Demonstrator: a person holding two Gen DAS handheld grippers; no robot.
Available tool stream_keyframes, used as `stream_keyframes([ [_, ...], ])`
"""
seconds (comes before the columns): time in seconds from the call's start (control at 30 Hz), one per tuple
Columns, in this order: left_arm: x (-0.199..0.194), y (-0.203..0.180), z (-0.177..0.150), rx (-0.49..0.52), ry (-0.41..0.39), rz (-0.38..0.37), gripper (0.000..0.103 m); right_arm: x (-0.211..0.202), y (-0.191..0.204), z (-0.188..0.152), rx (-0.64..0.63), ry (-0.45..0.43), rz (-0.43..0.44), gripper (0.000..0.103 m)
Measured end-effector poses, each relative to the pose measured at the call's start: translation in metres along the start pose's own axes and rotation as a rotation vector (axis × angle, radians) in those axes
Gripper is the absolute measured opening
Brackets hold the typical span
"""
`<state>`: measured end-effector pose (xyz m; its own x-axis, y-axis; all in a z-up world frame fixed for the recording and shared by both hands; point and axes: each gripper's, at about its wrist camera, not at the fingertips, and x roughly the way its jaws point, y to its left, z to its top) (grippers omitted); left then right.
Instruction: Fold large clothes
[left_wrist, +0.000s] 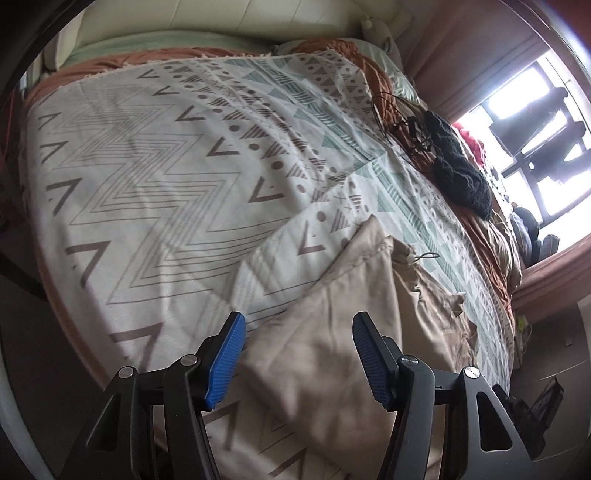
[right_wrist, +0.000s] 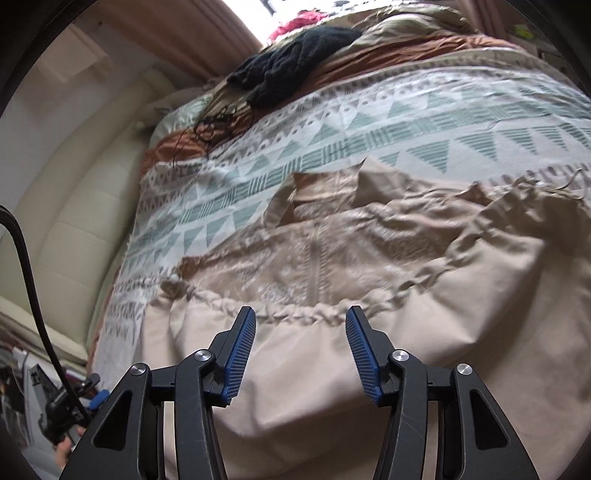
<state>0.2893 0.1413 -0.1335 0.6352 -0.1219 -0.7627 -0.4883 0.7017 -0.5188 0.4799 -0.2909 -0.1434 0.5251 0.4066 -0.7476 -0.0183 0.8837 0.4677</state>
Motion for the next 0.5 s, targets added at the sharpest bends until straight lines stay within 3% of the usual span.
stream_keyframes([
  [0.13,-0.005,0.019,-0.008,-0.020,0.012,0.013,0.061,0.028,0.014,0.006,-0.058,0.090,-0.086,0.042],
  [0.27,0.005,0.032,-0.017,-0.035,0.054,0.017,0.057,0.053,0.014,0.005,-0.079,0.178,-0.114,0.040],
  [0.4,0.020,0.038,-0.024,-0.043,0.097,0.029,0.056,0.069,0.002,-0.008,-0.068,0.198,-0.152,0.039],
  [0.5,0.033,0.036,-0.026,-0.044,0.121,0.023,0.056,0.077,-0.009,-0.013,-0.036,0.207,-0.167,0.023],
])
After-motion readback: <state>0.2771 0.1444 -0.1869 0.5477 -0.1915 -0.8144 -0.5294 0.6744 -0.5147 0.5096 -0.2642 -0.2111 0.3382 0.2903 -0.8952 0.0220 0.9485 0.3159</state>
